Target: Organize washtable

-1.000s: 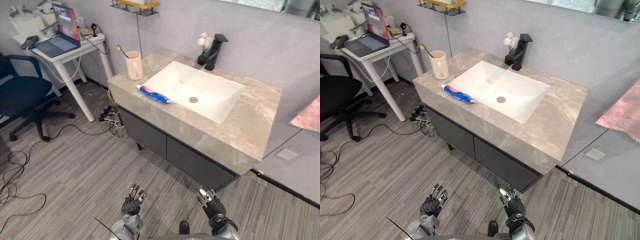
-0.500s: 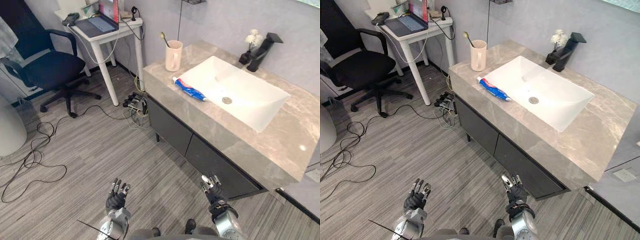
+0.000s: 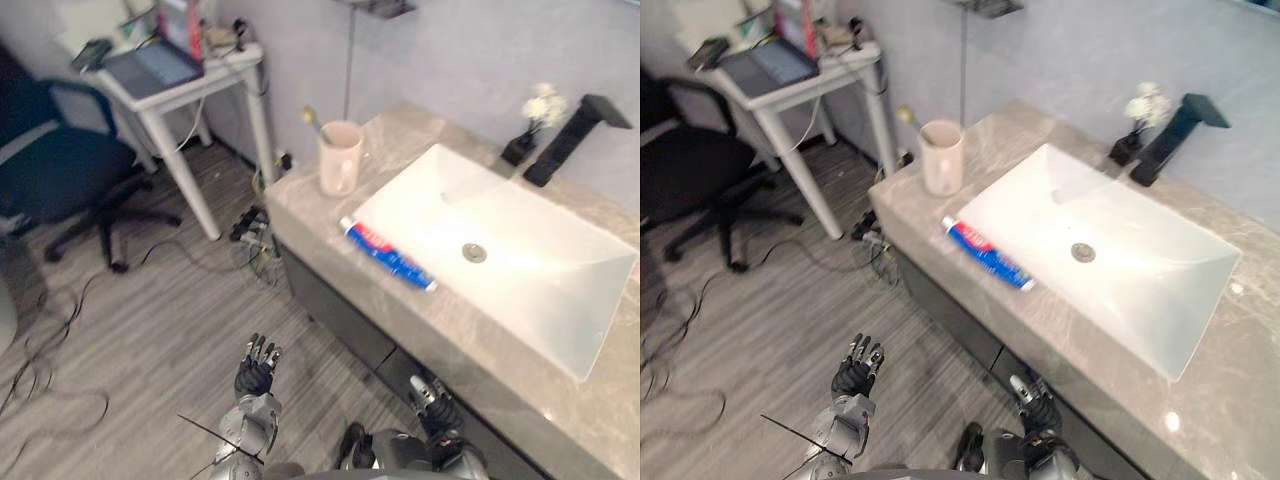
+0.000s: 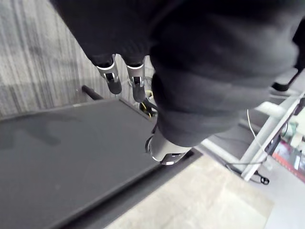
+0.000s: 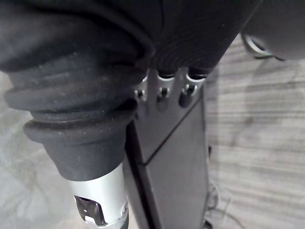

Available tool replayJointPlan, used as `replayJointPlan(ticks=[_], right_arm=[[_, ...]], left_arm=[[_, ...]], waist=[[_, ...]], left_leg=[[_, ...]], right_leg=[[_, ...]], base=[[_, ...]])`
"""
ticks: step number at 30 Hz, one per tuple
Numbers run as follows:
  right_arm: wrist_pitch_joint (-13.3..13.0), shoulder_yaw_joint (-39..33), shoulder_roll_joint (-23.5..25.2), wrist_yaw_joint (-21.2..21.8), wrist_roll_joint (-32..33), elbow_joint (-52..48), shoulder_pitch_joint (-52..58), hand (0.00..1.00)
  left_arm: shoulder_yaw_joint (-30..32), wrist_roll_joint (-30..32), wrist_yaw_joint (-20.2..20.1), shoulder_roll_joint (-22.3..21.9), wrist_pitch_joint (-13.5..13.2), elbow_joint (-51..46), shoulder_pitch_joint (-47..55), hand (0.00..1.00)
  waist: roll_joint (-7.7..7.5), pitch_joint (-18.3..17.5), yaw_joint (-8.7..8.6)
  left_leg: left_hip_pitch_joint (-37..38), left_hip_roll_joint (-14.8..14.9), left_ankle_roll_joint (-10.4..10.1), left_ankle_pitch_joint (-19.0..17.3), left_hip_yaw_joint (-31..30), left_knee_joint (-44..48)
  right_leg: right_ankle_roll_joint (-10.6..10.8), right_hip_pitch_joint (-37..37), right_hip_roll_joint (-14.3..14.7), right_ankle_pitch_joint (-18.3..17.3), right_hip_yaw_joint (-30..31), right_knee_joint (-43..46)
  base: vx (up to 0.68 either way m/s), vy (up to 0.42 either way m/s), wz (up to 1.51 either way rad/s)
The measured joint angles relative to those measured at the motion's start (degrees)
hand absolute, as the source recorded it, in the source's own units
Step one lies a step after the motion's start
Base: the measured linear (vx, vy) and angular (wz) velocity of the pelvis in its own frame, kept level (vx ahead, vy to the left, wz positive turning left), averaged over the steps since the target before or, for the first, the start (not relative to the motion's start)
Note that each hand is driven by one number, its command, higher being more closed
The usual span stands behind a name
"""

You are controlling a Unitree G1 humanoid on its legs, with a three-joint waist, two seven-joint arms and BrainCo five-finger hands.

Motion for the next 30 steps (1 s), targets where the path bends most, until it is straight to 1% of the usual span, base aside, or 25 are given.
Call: replayJointPlan(ticks=[2, 4, 5, 6, 7, 8, 9, 10, 11, 13, 15, 16, 17, 18, 19, 20, 21, 22, 23, 25, 26, 27, 28, 29, 30], right_arm=[[0.10, 0.11, -0.12, -0.19, -0.06, -0.15, 0.33, 0.00], [0.10, -0.73, -0.34, -0.27, -0.42, -1.67, 1.63, 0.00], [0.08, -1.70, -0.76, -0.25, -1.29, -2.53, 2.35, 0.00], [0.05, -2.47, -1.08, -0.24, -1.80, -2.68, 2.42, 0.00], [0.00, -4.79, -1.14, -0.18, -2.37, -1.64, 1.66, 0.00], [-0.06, -5.90, 0.25, 0.05, -2.36, -1.02, 0.84, 0.00], [-0.50, -6.27, 0.94, 0.33, -2.34, -0.57, 0.40, 0.00], [-1.40, -7.44, 1.90, 0.95, -2.32, 0.83, -0.81, 0.00], [-1.99, -9.00, 2.17, 1.04, -2.22, 1.31, -1.90, 0.00], [-4.05, -11.04, 1.92, 1.70, -2.06, 2.43, -3.32, 0.00], [-5.29, -13.65, 1.63, 2.13, -1.97, 2.83, -5.52, 0.00], [-5.99, -14.67, 1.34, 2.15, -2.02, 4.09, -7.20, 0.00], [-6.32, -14.53, 1.17, 2.21, -2.12, 4.68, -8.25, 0.00], [-6.29, -14.46, 1.12, 2.19, -2.22, 4.88, -8.57, 0.00], [-6.26, -14.18, 1.12, 2.19, -2.50, 4.92, -8.94, 0.00], [-6.25, -13.94, 0.97, 2.17, -2.66, 4.97, -9.02, 0.00], [-6.23, -13.41, 0.51, 2.13, -2.66, 5.03, -9.07, 0.00], [-6.23, -13.30, 0.56, 2.12, -2.64, 5.04, -8.85, 0.00], [-6.32, -13.33, 0.54, 2.18, -2.40, 5.10, -8.96, 0.00], [-6.55, -12.67, 0.43, 2.26, -2.34, 5.52, -9.49, 0.00], [-6.71, -11.79, 0.29, 2.44, -2.39, 7.05, -9.93, 0.00], [-6.62, -11.82, 0.25, 2.53, -2.44, 9.26, -11.08, 0.00], [-6.56, -11.71, 0.04, 2.52, -2.48, 10.03, -11.49, 0.00], [-6.32, -11.55, -0.06, 2.61, -2.60, 10.98, -12.77, 0.00], [-6.12, -11.28, -0.17, 2.62, -3.02, 11.56, -13.72, 0.00]], left_arm=[[0.83, -0.09, 0.05, 0.07, -0.05, -0.58, 0.01, 0.00], [1.60, -0.08, 0.12, 0.05, -0.33, -0.62, 0.09, 0.00], [1.62, -0.07, 0.15, -0.18, -0.36, -0.64, 0.49, 0.00], [1.58, -0.07, 0.20, -0.26, -0.49, -0.77, 0.67, 0.00], [1.78, -0.08, 0.49, -0.46, -0.73, -0.75, 1.04, 0.00], [2.26, -0.14, 1.68, 0.81, -1.14, -0.64, 1.16, 0.00], [2.39, -0.14, 2.05, 1.57, -1.37, -0.37, 1.33, 0.00], [2.24, -0.12, 2.36, 3.06, -1.70, -0.17, 2.00, 0.00], [2.11, -0.12, 2.70, 3.62, -1.90, -0.14, 2.22, 0.00], [1.72, -0.13, 2.67, 4.14, -2.13, -0.13, 2.25, 0.00], [0.61, -0.12, 2.42, 4.18, -2.52, -0.18, 2.06, 0.00], [0.47, -0.10, 2.24, 4.54, -2.75, -0.18, 2.02, 0.00], [0.67, -0.10, 2.31, 4.64, -2.88, -0.18, 2.15, 0.00], [0.71, -0.09, 2.30, 4.75, -2.94, -0.18, 2.13, 0.00], [0.66, 0.14, 2.25, 5.20, -2.97, -0.29, 2.02, 0.00], [0.72, 0.35, 2.23, 5.12, -3.12, -0.45, 1.99, 0.00], [1.02, 0.57, 2.22, 5.34, -3.18, -0.55, 1.80, 0.00], [1.18, 0.58, 2.23, 5.35, -3.19, -0.54, 1.29, 0.00], [1.19, 0.59, 2.14, 4.75, -3.23, -0.57, 0.87, 0.00], [1.27, 0.59, 1.58, 3.94, -3.27, -0.61, 0.67, 0.00], [1.44, 0.57, 1.10, 3.33, -3.21, -0.76, 0.71, 0.00], [2.18, 0.55, 1.04, 2.50, -2.93, -0.63, 1.02, 0.00], [2.61, 0.55, 0.95, 1.49, -2.96, -0.74, 1.21, 0.00], [3.16, 0.54, 0.86, 0.92, -3.02, -0.53, 1.04, 0.00], [3.84, 0.18, 1.05, 1.88, -2.95, -0.48, 0.64, 0.00]], waist=[[-0.21, -0.01, 0.66], [-0.02, -0.38, 0.97], [1.04, -1.54, 0.98], [2.08, -2.26, 0.81], [2.34, -3.61, -0.24], [0.41, -4.58, -1.96], [-0.27, -4.74, -2.33], [-1.36, -5.26, -2.52], [-1.37, -5.44, -2.72], [-0.96, -5.57, -3.36], [-0.50, -5.39, -4.17], [-1.23, -5.39, -3.97], [-1.05, -5.23, -3.85], [-0.99, -5.20, -3.76], [-0.97, -5.19, -3.67], [-0.13, -4.76, -3.43], [-0.38, -4.58, -3.79], [-0.38, -4.56, -4.05], [-0.37, -4.54, -3.56], [-0.65, -4.43, -3.28], [-1.68, -4.58, -3.32], [-0.98, -5.85, -2.31], [-0.52, -6.33, -1.35], [-1.08, -6.00, -0.88], [-3.68, -5.84, -0.97]], left_leg=[[-0.65, 1.97, 0.34, -0.18, -1.02, -7.14], [1.08, 3.67, 1.41, 1.41, -4.59, -23.98], [2.05, 3.94, 2.85, 7.22, -7.52, -32.77], [2.28, 3.85, 3.91, 13.59, -8.86, -36.34], [3.20, 2.53, -0.40, 11.74, -12.14, -36.85], [4.15, 0.20, -1.86, 10.72, -13.66, -37.25], [4.24, -0.64, -2.38, 10.38, -13.86, -37.25], [4.57, -1.41, -4.29, 9.13, -14.14, -37.16], [4.88, -1.31, -7.32, 7.04, -14.54, -37.31], [6.47, -1.19, -8.76, 4.20, -13.05, -40.70], [8.14, -1.26, -8.15, 1.59, -8.44, -44.73], [8.42, -1.55, -8.01, 1.18, -5.00, -45.33], [8.42, -1.23, -7.32, 0.67, -1.74, -45.25], [8.50, -1.12, -7.14, 0.39, -0.37, -45.25], [8.25, -1.07, -6.16, 0.39, 2.40, -45.31], [8.16, -0.85, -4.77, 1.17, 4.14, -46.17], [8.13, -0.54, -3.49, 2.10, 5.60, -46.92], [8.15, 0.04, -2.47, 3.19, 6.64, -47.57], [8.34, 0.23, -1.82, 4.76, 7.96, -48.64], [8.36, -0.36, -2.06, 5.75, 8.64, -49.37], [8.30, -1.25, -2.30, 5.80, 8.86, -49.52], [7.32, -2.10, -3.07, 6.05, 8.50, -51.67], [6.99, -1.05, -3.27, 7.06, 9.03, -52.96], [6.55, -0.74, -4.10, 8.07, 9.52, -53.08], [6.21, -3.08, -4.48, 8.77, 9.80, -53.20]], right_leg=[[0.27, 0.34, -0.90, 0.15, 2.50, -0.03], [3.35, 0.30, -2.16, 0.40, 7.74, -0.14], [5.80, -0.47, -2.19, 0.05, 10.99, 0.09], [7.82, -0.68, -2.24, -0.46, 12.43, 0.10], [10.18, -1.81, -2.50, -1.15, 15.24, 0.67], [11.67, -2.69, -4.32, -0.88, 17.57, 0.50], [12.24, -3.34, -4.97, -0.54, 18.81, 0.20], [13.57, -3.61, -5.56, 0.58, 21.32, -0.57], [14.46, -4.08, -5.50, 1.86, 22.74, -1.46], [15.45, -5.10, -6.25, 3.73, 24.46, -2.37], [16.01, -6.81, -6.90, 5.92, 26.41, -2.64], [15.92, -8.34, -7.44, 8.60, 29.02, -3.43], [15.59, -9.51, -7.16, 12.86, 31.22, -4.94], [15.35, -10.08, -7.03, 15.27, 31.60, -5.96], [13.92, -11.21, -7.02, 20.75, 30.33, -8.89], [12.03, -11.33, -6.87, 24.99, 28.06, -12.29], [11.97, -11.55, -6.55, 24.52, 24.73, -11.58], [12.58, -11.51, -5.74, 21.66, 21.83, -7.89], [12.46, -11.40, -5.22, 14.85, 18.34, 0.29], [10.90, -11.38, -5.97, 8.97, 14.96, 8.96], [12.20, -11.08, -6.79, 7.33, 12.65, 9.31], [15.04, -7.72, -5.80, 9.39, 11.57, -3.10], [15.13, -6.60, -5.21, 9.14, 11.43, -6.23], [13.11, -6.34, -5.48, 6.67, 11.00, -3.59], [14.08, -5.09, -6.57, 3.99, 9.92, -6.80]], base=[[0.23, 0.218, -1.36], [0.24, 0.361, -1.47], [0.14, 0.328, -1.16], [0.15, 0.453, -1.14], [0.13, 0.444, -0.80], [0.10, 0.429, -0.68], [0.06, 0.417, -0.63], [0.02, 0.373, -0.69], [-0.01, 0.354, -0.67], [-0.07, 0.298, -0.38], [-0.15, 0.285, -0.48], [-0.23, 0.253, -1.08], [-0.27, 0.238, -1.26], [-0.29, 0.217, -1.33], [-0.30, 0.193, -1.13], [-0.27, 0.169, -1.07], [-0.22, 0.091, -0.69], [-0.16, 0.034, -0.50], [-0.17, 0.014, -0.33], [-0.13, -0.035, -0.21], [-0.13, -0.063, -0.29], [-0.10, -0.098, -0.49], [-0.03, -0.107, -0.56], [0.02, -0.156, -0.45], [0.02, -0.171, -0.39]])
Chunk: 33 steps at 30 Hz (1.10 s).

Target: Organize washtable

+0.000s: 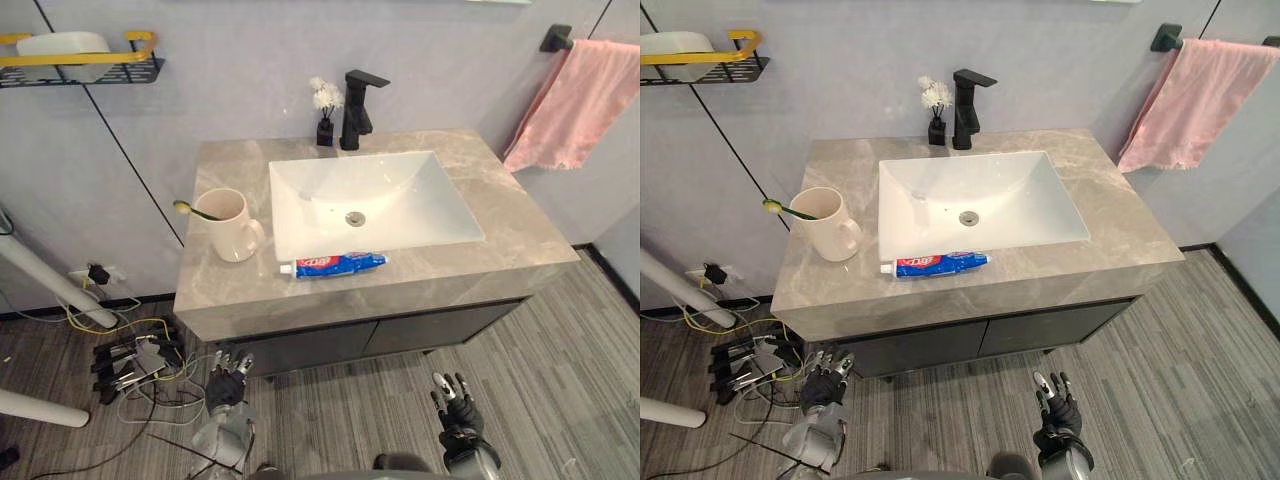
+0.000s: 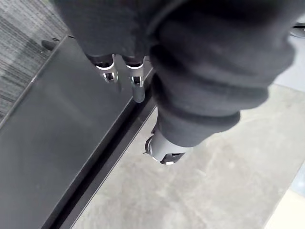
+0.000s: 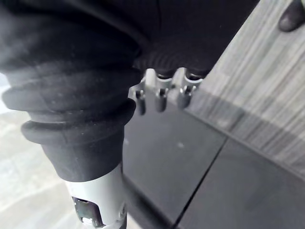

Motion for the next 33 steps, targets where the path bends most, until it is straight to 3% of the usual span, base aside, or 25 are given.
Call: replayJointPlan(ticks=[1, 5, 12, 17, 18, 26, 31, 33], right_arm=[[0.28, 0.02, -1.16, -0.16, -0.60, 1.31, -1.82, 0.00], [0.15, -0.60, -3.19, -0.22, -0.46, 0.41, -2.26, 0.00], [0.29, -0.71, -3.38, -0.25, -1.53, -0.88, -1.03, 0.00], [0.33, 0.72, -2.49, -0.43, -1.70, -2.42, 1.33, 0.00], [0.34, 3.96, -2.69, -0.44, -1.73, -2.29, 1.83, 0.00], [0.34, 3.33, -2.70, -0.58, -1.71, -2.25, 3.09, 0.00], [0.34, -1.92, -2.69, -1.99, -1.61, -2.36, 3.93, 0.00], [0.38, -9.80, -2.64, -3.81, -1.62, -5.66, 4.67, 0.00]], left_arm=[[0.25, -0.38, 0.06, -0.73, 0.82, 1.93, -0.79, 0.00], [-0.38, -1.88, 0.07, -1.43, 1.27, 3.51, -0.69, 0.00], [-2.11, -2.56, 0.01, -0.95, 1.33, 3.70, -1.84, 0.00], [-3.16, -2.83, -0.01, 0.45, 1.52, 3.70, -1.59, 0.00], [-4.16, -2.80, 0.01, 1.49, 2.44, 5.95, -1.08, 0.00], [-4.11, -2.26, 0.01, 1.49, 2.45, 6.00, -1.08, 0.00], [-3.79, -1.09, 0.14, 1.50, 2.45, 6.01, -1.08, 0.00], [-3.19, 0.53, 0.17, 1.51, 2.46, 5.97, -0.98, 0.00]], waist=[[1.28, 0.68, 0.47], [2.08, 1.35, 0.26], [3.00, 2.95, 0.39], [2.81, 3.06, 0.58], [2.11, 1.13, 0.70], [2.07, 1.13, 0.66], [2.06, 1.14, 0.65], [2.11, 1.18, 0.42]], left_leg=[[-0.48, 0.48, -0.55, 1.50, -1.01, -0.63], [1.90, 0.65, -1.25, 4.09, -1.87, -4.97], [3.31, -1.75, -0.73, 3.79, -4.35, -4.74], [3.95, -2.37, -0.49, 3.67, -4.32, -4.97], [5.30, -5.40, 1.41, 5.21, -7.71, -9.51], [7.03, -5.36, 1.50, 5.27, -7.45, -9.52], [8.97, -5.25, 1.49, 5.27, -5.92, -9.62], [9.79, -5.30, 1.26, 5.07, -5.41, -10.16]], right_leg=[[-0.38, 0.22, 1.19, 2.65, 0.37, -2.63], [-0.86, 1.36, 2.94, 3.38, 0.09, -4.03], [-0.89, 3.50, 0.85, 3.36, 0.07, -4.27], [-0.78, 3.84, 0.27, 3.43, 0.35, -4.43], [-0.48, 4.19, -0.98, 7.36, 1.81, -9.15], [-0.50, 5.32, -0.99, 7.35, 1.95, -8.80], [-0.52, 5.97, -1.01, 7.33, 3.42, -8.12], [-0.20, 5.90, -1.07, 6.90, 3.97, -7.25]], base=[[0.01, -0.135, -0.29], [0.03, -0.090, -0.03], [0.00, 0.034, 0.08], [-0.04, 0.030, -0.03], [0.00, 0.000, 0.00], [0.00, 0.002, -0.01], [-0.05, 0.015, -0.15], [-0.07, 0.013, -0.13]])
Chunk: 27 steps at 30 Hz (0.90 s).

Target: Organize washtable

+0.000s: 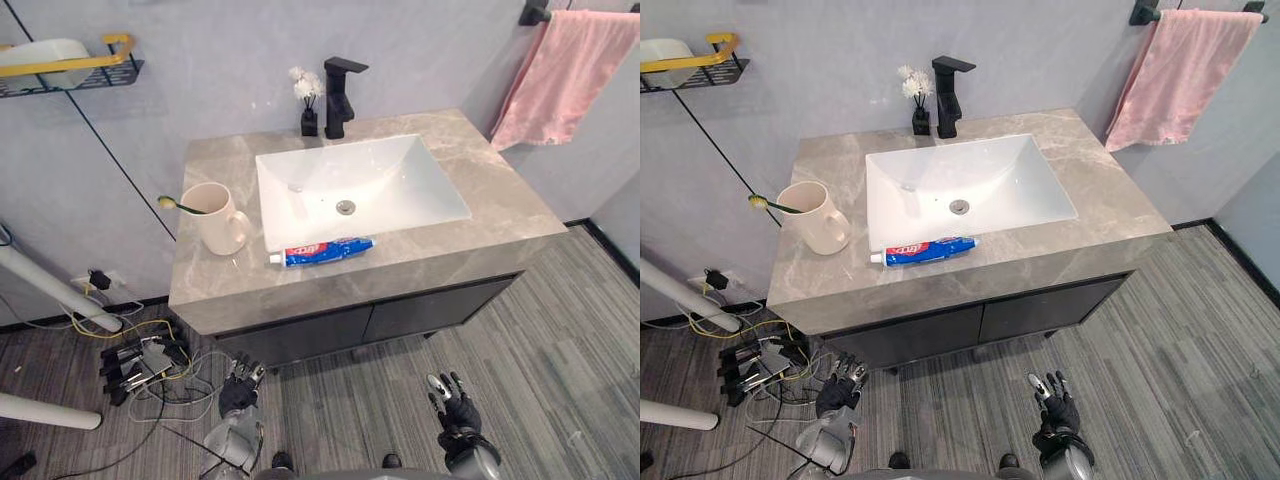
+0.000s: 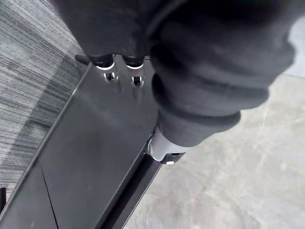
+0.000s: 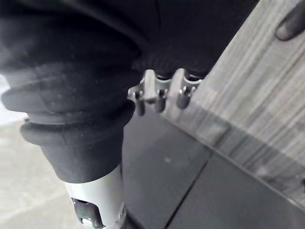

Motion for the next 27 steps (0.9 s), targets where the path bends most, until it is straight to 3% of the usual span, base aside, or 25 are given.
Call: replayJointPlan(ticks=[5, 11, 15, 23, 27], right_arm=[[-2.92, -17.07, -3.95, -4.30, -1.10, -11.05, -0.46, 0.00], [-6.86, -26.40, -10.21, -8.29, -2.37, -12.73, -7.90, 0.00], [-7.09, -24.86, -15.81, -8.30, -3.08, -12.73, -15.47, 0.00], [-6.63, -10.06, -33.41, -3.55, -8.65, -11.98, -26.99, 0.00], [-6.53, -4.14, -38.86, -1.49, -11.39, -7.36, -32.15, 0.00]], left_arm=[[-0.27, 2.28, -0.05, 0.08, -0.01, -0.04, 1.08, 0.00], [-3.45, 2.40, -0.96, 0.20, 0.00, 0.59, 1.11, 0.00], [-5.11, 2.44, -1.59, 0.52, 0.06, 1.25, 1.10, 0.00], [-5.88, 2.41, -4.01, 1.55, 0.08, 2.25, 1.62, 0.00], [-8.89, 2.28, -5.19, 2.49, 0.08, 2.75, 2.60, 0.00]], waist=[[-0.36, 0.19, -0.89], [-0.64, -0.04, -1.68], [-0.68, -0.08, -1.63], [-0.94, 0.06, -1.14], [-1.49, 0.38, -1.20]], left_leg=[[1.15, -0.59, -0.10, -0.07, -0.78, -1.87], [-0.23, -1.19, 0.20, 0.69, -4.83, -2.61], [-1.78, -1.12, 0.23, 0.66, -7.26, -1.57], [-1.93, -1.25, 0.35, 0.55, -8.66, -1.64], [-1.90, -1.49, 0.37, 0.62, -8.89, -1.56]], right_leg=[[0.52, -0.10, -0.10, -0.81, 0.66, 0.32], [1.10, -0.30, -0.06, -0.75, -1.02, -0.03], [1.12, -0.22, -0.03, -0.70, -2.38, -0.09], [1.60, 0.08, -0.17, -0.38, -2.44, 0.04], [1.59, 0.02, -0.35, -0.38, -2.43, 0.04]], base=[[-0.03, 0.010, -0.06], [0.07, -0.003, 0.14], [0.08, -0.010, 0.23], [0.00, 0.013, 0.06], [-0.05, 0.007, -0.01]])
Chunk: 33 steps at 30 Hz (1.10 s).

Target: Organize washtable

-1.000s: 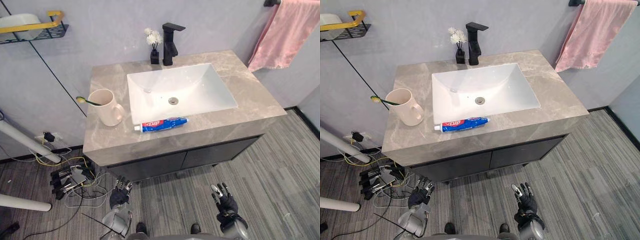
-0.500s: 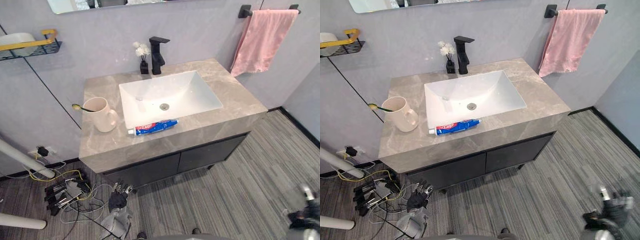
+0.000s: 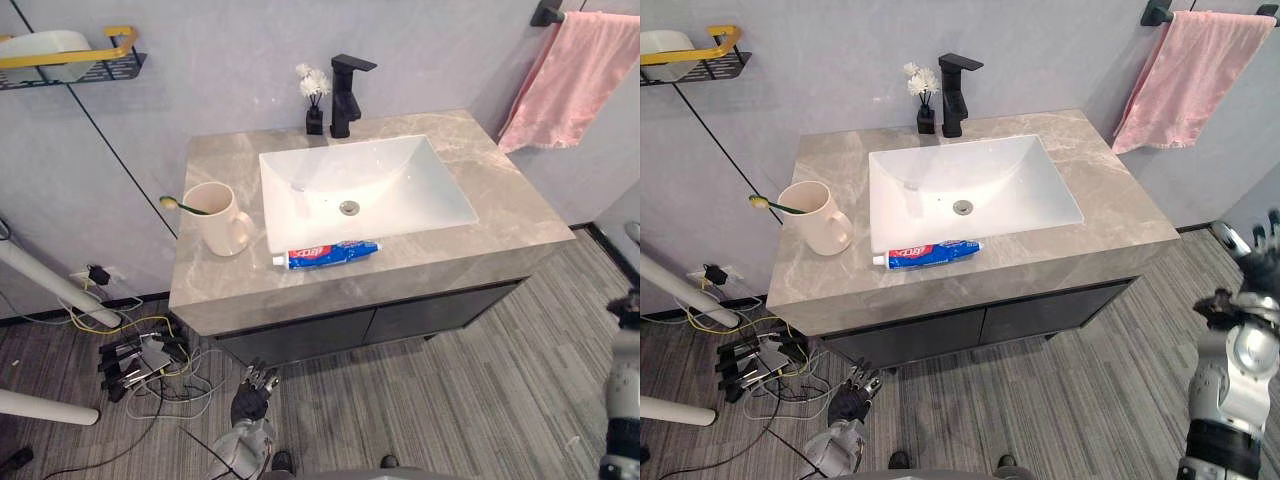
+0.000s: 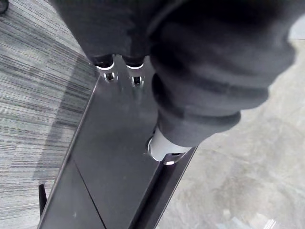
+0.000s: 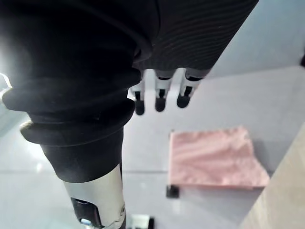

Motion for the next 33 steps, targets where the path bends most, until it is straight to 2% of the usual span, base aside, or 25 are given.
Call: replayJointPlan(ticks=[4, 11, 17, 20, 23, 25, 29, 33], right_arm=[[0.50, 4.37, -2.10, 1.80, -0.56, 3.55, -0.97, 0.00], [1.90, 14.73, -7.33, 7.66, -0.94, 9.38, -4.78, 0.00], [3.20, 22.45, -10.31, 12.31, 1.46, 11.23, -9.35, 0.00], [3.33, 25.31, -11.31, 13.56, 1.44, 11.17, -12.40, 0.00], [3.32, 28.50, -12.97, 14.12, 1.39, 10.84, -15.20, 0.00], [3.32, 31.18, -14.36, 14.88, 1.33, 10.67, -16.60, 0.00], [3.31, 35.74, -14.88, 15.39, 1.27, 10.43, -20.37, 0.00], [3.19, 38.28, -18.17, 16.21, 1.29, 8.36, -23.04, 0.00]], left_arm=[[-2.14, -0.05, -1.01, -0.07, 0.00, 0.00, 1.07, 0.00], [-2.67, -0.08, -2.40, -0.07, -0.07, 0.00, 1.21, 0.00], [-3.03, -0.14, -2.82, -0.16, -0.08, -0.01, 1.35, 0.00], [-3.26, -0.14, -3.86, -0.13, -0.14, -0.04, 1.07, 0.00], [-3.30, -0.14, -4.47, -0.09, -0.25, -0.06, 0.88, 0.00], [-3.65, -0.14, -4.87, -0.03, -0.41, -0.08, 0.70, 0.00], [-3.94, -0.14, -4.88, 0.84, -0.73, -0.08, 0.54, 0.00], [-4.01, -0.14, -4.86, 1.17, -1.05, -0.06, -0.77, 0.00]], waist=[[-0.06, 0.06, -0.25], [-0.72, 1.45, 0.04], [-1.36, 2.97, 1.34], [-1.75, 3.55, 1.62], [-1.52, 4.09, 2.77], [-0.95, 4.51, 3.06], [-0.87, 4.72, 3.27], [-0.72, 5.30, 4.85]], left_leg=[[-0.74, -0.96, 0.56, 0.52, -1.29, -0.09], [-2.08, -2.48, 1.47, 1.98, -3.00, -0.93], [-3.06, -2.83, 1.72, 3.04, -3.43, -2.22], [-3.56, -2.41, 1.72, 3.04, -4.04, -2.27], [-4.13, -1.89, 1.86, 3.14, -4.19, -2.23], [-4.34, -1.79, 2.18, 3.33, -4.65, -2.22], [-4.98, -1.92, 2.52, 3.54, -5.15, -2.18], [-5.82, -2.44, 2.93, 3.82, -5.60, -2.17]], right_leg=[[0.00, -0.18, -0.85, 0.00, -1.40, -0.01], [0.18, -1.29, -2.21, 0.11, -2.84, -0.13], [0.40, -2.19, -2.48, 0.53, -3.13, -0.14], [0.09, -2.42, -2.01, 1.50, -3.15, -0.13], [-0.62, -3.04, -1.43, 3.29, -3.09, -0.14], [-1.21, -3.10, -1.29, 4.79, -3.18, -0.20], [-1.30, -3.18, -1.31, 6.65, -3.30, -1.03], [-1.31, -3.36, -1.74, 6.76, -4.35, -1.63]], base=[[-0.04, 0.025, 0.14], [-0.05, 0.028, 0.13], [0.00, 0.009, 0.05], [0.01, 0.003, 0.07], [0.00, 0.000, 0.00], [-0.01, 0.046, 0.08], [-0.02, 0.054, 0.07], [-0.03, 0.019, 0.07]])
